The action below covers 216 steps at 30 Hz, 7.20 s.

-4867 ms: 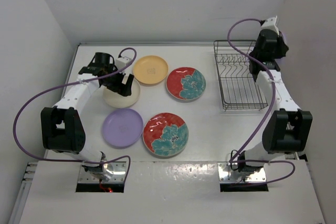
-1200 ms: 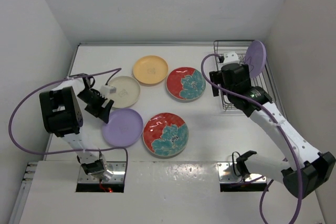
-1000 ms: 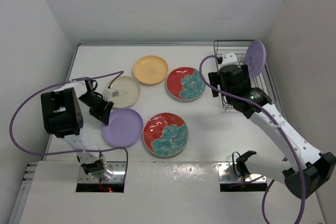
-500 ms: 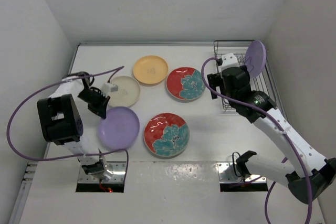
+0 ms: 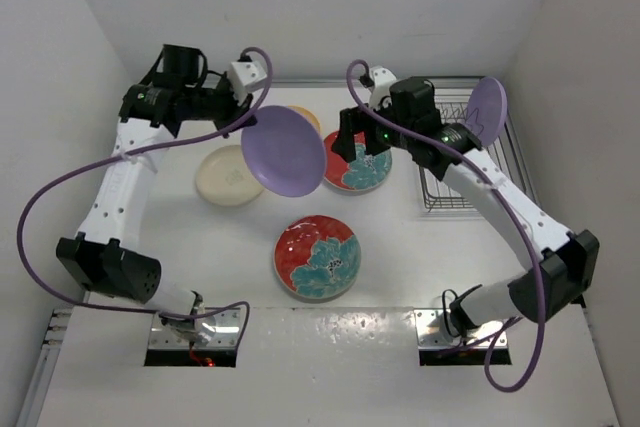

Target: Load the plates into the dish rack

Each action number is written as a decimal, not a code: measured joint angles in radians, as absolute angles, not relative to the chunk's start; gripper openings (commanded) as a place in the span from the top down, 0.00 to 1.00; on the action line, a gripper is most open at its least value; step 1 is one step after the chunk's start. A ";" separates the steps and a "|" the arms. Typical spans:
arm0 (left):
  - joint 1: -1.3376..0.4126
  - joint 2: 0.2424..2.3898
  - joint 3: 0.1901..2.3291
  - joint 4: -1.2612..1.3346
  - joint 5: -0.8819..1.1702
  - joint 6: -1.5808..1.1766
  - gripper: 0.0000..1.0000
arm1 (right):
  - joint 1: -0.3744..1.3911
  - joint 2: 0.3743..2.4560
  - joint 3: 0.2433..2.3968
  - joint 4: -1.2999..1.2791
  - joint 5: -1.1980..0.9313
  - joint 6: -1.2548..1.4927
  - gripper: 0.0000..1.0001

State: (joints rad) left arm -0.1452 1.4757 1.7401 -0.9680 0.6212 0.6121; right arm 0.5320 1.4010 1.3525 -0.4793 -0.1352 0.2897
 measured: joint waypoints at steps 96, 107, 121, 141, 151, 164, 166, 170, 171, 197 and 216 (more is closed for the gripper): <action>0.004 1.792 1.696 -0.820 0.215 0.313 0.00 | 0.011 1.922 1.414 -0.252 0.712 -0.051 0.60; 0.090 1.792 1.660 -0.819 0.247 0.312 0.00 | 0.009 1.893 1.426 -0.274 0.724 -0.056 0.38; 0.109 1.739 1.600 -0.815 0.249 0.316 0.00 | -0.033 1.833 1.520 -0.310 0.757 -0.049 0.36; 0.252 2.080 1.531 -0.722 0.326 0.238 0.38 | 0.208 1.379 1.389 -0.522 0.464 0.130 0.09; 0.217 2.057 1.526 -0.702 0.333 0.233 1.00 | 0.216 1.318 1.302 -0.582 0.292 0.187 0.09; 0.090 1.668 1.701 -0.848 0.476 0.450 1.00 | 0.511 1.561 1.480 -0.580 -0.207 0.246 0.04; 0.035 1.634 1.740 -0.858 0.521 0.463 1.00 | 0.528 1.620 1.522 -0.567 -0.260 0.272 0.05; -0.054 1.625 1.758 -0.892 0.567 0.463 1.00 | 0.530 1.706 1.602 -0.547 -0.329 0.334 0.06; -0.062 1.631 1.753 -0.903 0.571 0.463 1.00 | 0.531 1.716 1.613 -0.538 -0.339 0.348 0.08; -0.057 1.656 1.745 -0.918 0.449 0.342 0.00 | 0.506 1.673 1.608 -0.537 -0.085 0.389 1.00; -0.022 1.722 1.741 -0.874 0.273 0.279 0.00 | 0.093 1.694 1.550 -0.276 0.864 -0.173 1.00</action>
State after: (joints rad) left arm -0.0216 1.7222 1.7409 -0.8738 0.2729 0.2790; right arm 0.0925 1.6939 1.5497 -0.2764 0.8642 -0.1734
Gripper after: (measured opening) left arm 0.997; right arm 0.124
